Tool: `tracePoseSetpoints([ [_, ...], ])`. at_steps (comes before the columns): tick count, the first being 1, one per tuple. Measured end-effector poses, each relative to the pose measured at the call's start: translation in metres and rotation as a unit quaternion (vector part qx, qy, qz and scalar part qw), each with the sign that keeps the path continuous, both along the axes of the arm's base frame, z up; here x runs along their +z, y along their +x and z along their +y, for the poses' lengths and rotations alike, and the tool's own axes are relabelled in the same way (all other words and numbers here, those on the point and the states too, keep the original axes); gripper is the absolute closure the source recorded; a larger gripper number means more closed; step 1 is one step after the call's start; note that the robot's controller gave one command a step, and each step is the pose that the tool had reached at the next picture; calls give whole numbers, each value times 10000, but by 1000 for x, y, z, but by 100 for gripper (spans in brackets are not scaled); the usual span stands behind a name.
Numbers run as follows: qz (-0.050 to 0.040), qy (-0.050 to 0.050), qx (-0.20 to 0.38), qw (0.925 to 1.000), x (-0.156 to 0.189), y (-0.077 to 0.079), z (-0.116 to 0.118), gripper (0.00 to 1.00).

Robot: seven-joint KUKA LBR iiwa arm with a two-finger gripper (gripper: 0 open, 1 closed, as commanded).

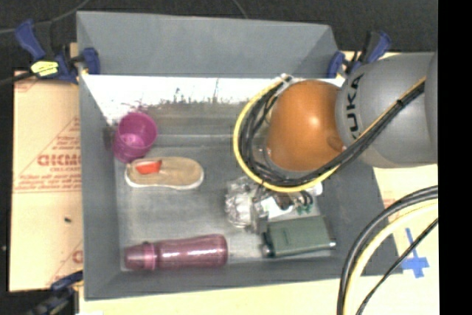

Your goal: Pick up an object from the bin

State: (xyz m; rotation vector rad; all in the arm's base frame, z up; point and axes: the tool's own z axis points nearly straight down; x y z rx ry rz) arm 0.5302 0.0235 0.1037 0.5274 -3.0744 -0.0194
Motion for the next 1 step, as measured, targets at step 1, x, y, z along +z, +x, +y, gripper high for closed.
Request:
tracePoseSetpoints([
  [1, -25, 0, -4, 10000, 25, 2, 0, 100],
])
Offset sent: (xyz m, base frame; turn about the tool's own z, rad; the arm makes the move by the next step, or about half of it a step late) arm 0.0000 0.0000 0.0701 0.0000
